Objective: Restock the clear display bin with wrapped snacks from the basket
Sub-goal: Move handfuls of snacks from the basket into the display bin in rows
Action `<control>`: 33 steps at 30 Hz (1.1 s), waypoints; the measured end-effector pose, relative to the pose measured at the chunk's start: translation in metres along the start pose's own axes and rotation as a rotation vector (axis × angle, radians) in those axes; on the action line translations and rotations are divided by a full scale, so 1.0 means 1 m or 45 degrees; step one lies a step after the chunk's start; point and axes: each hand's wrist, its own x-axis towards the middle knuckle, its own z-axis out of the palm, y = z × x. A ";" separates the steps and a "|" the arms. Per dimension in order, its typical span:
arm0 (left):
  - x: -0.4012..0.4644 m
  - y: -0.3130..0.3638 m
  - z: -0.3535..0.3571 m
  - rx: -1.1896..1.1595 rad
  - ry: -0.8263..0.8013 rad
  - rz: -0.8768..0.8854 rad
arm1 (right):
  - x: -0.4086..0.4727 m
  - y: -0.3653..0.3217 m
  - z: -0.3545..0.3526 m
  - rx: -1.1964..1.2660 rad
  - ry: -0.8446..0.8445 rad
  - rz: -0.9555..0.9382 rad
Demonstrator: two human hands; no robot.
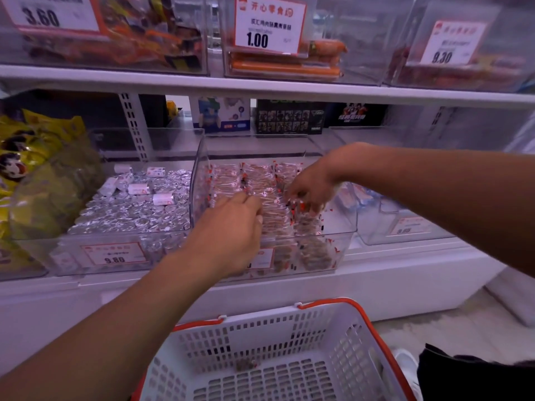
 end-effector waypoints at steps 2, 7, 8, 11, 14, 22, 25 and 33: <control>0.000 -0.003 0.001 -0.031 0.020 0.004 | 0.003 0.003 0.000 0.011 0.017 0.010; -0.002 -0.004 0.004 -0.056 0.024 -0.007 | 0.001 0.012 -0.005 0.073 0.082 0.057; -0.002 -0.004 0.004 -0.061 0.027 -0.007 | 0.002 0.014 -0.006 0.066 0.115 0.074; -0.004 -0.003 0.004 -0.065 0.047 -0.007 | 0.008 0.015 -0.003 0.024 0.216 0.093; -0.004 -0.002 0.004 -0.063 0.053 -0.014 | 0.015 0.013 0.007 -0.067 0.397 0.075; -0.003 -0.003 0.005 -0.059 0.076 -0.004 | 0.030 0.007 0.019 0.036 0.601 0.118; -0.003 -0.003 0.006 -0.065 0.081 -0.012 | 0.028 0.006 0.013 0.132 0.619 0.145; -0.003 -0.002 0.006 -0.054 0.096 -0.003 | 0.024 0.008 0.004 0.345 0.671 0.203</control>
